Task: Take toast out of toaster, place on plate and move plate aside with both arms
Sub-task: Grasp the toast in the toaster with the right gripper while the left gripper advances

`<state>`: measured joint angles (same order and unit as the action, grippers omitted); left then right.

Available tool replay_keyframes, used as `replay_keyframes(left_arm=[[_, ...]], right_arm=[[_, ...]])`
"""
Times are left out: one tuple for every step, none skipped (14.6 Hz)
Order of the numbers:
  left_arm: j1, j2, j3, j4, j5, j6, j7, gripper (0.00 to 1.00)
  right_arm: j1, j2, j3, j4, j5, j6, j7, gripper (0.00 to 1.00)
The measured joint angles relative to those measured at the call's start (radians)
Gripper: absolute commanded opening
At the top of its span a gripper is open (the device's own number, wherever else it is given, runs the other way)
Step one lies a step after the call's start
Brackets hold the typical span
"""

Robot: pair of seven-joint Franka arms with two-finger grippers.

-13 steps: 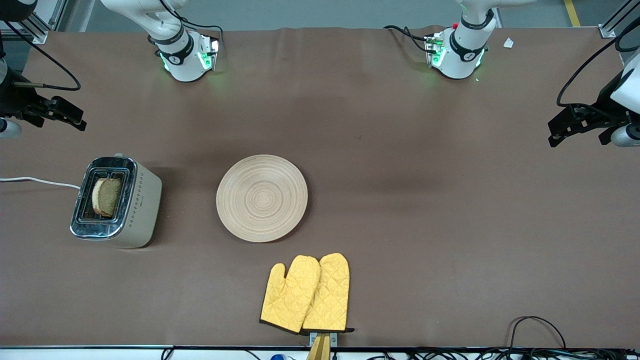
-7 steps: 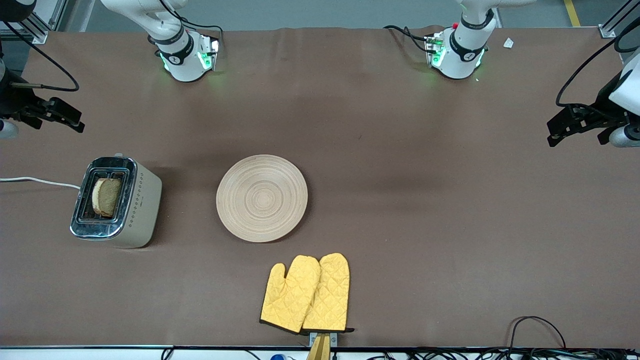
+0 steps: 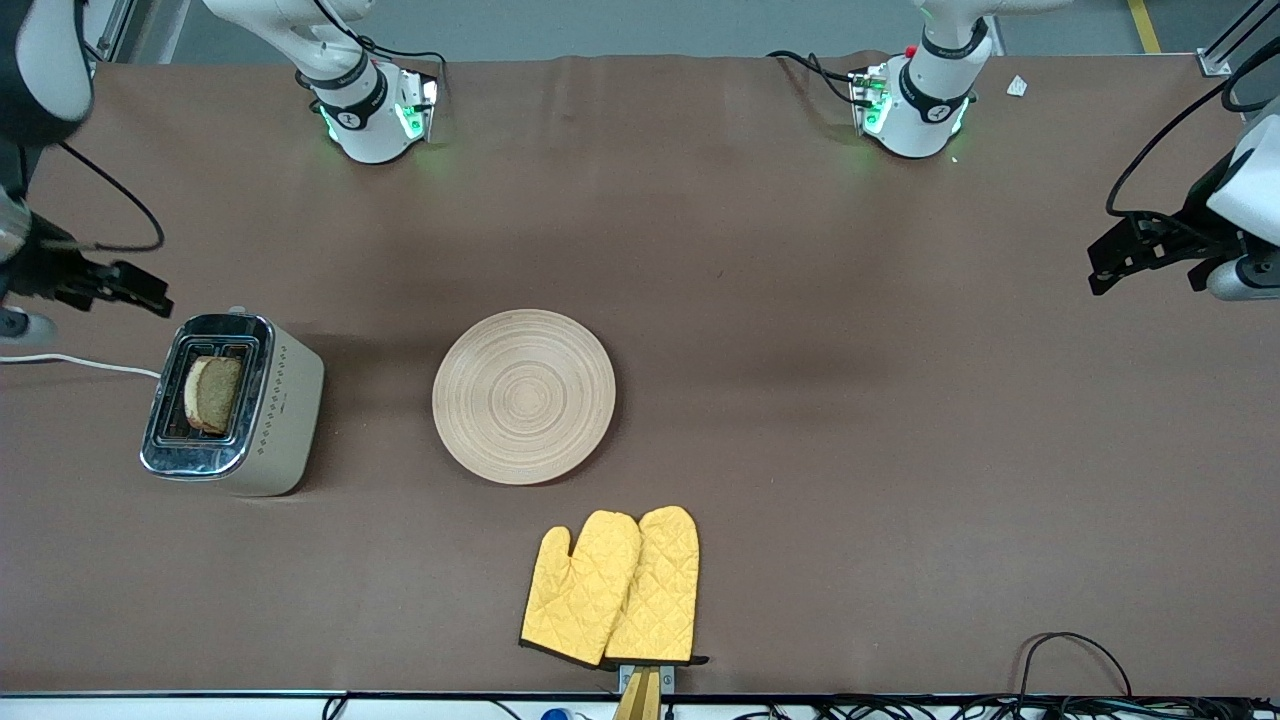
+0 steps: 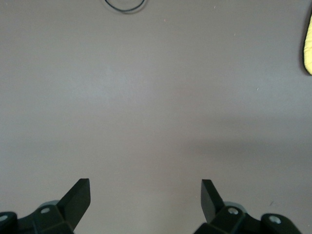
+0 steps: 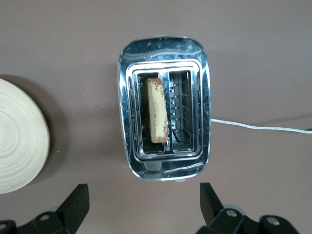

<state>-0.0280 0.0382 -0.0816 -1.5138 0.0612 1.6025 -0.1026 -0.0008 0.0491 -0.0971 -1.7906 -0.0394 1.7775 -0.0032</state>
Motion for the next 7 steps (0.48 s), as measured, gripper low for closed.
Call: replay_keyframes(left_arm=[[0.001, 0.007, 0.0, -0.01, -0.015, -0.003, 0.0, 1.0], [0.002, 0.018, 0.0, -0.022, -0.043, -0.005, 0.0, 1.0], [0.003, 0.034, 0.0, -0.033, -0.085, -0.006, 0.0, 1.0], [0.005, 0.056, 0.0, -0.043, -0.141, -0.006, 0.0, 1.0], [0.005, 0.085, 0.001, -0.049, -0.195, -0.006, 0.0, 1.0], [0.005, 0.119, 0.001, -0.054, -0.243, -0.006, 0.0, 1.0], [0.004, 0.157, 0.0, -0.056, -0.286, -0.005, 0.001, 1.0]], right_arm=[[-0.002, 0.039, 0.0, -0.001, 0.0, 0.021, 0.0, 1.0], [-0.008, 0.075, -0.001, -0.002, 0.0, 0.043, 0.0, 1.0], [-0.015, 0.109, -0.002, -0.002, 0.0, 0.066, -0.001, 1.0], [-0.02, 0.14, -0.003, -0.001, 0.0, 0.088, -0.002, 1.0], [-0.023, 0.166, -0.004, -0.001, 0.0, 0.105, -0.002, 0.96], [-0.024, 0.188, -0.004, -0.001, 0.0, 0.115, -0.002, 0.63], [-0.025, 0.203, -0.004, 0.0, 0.0, 0.118, -0.002, 0.24]])
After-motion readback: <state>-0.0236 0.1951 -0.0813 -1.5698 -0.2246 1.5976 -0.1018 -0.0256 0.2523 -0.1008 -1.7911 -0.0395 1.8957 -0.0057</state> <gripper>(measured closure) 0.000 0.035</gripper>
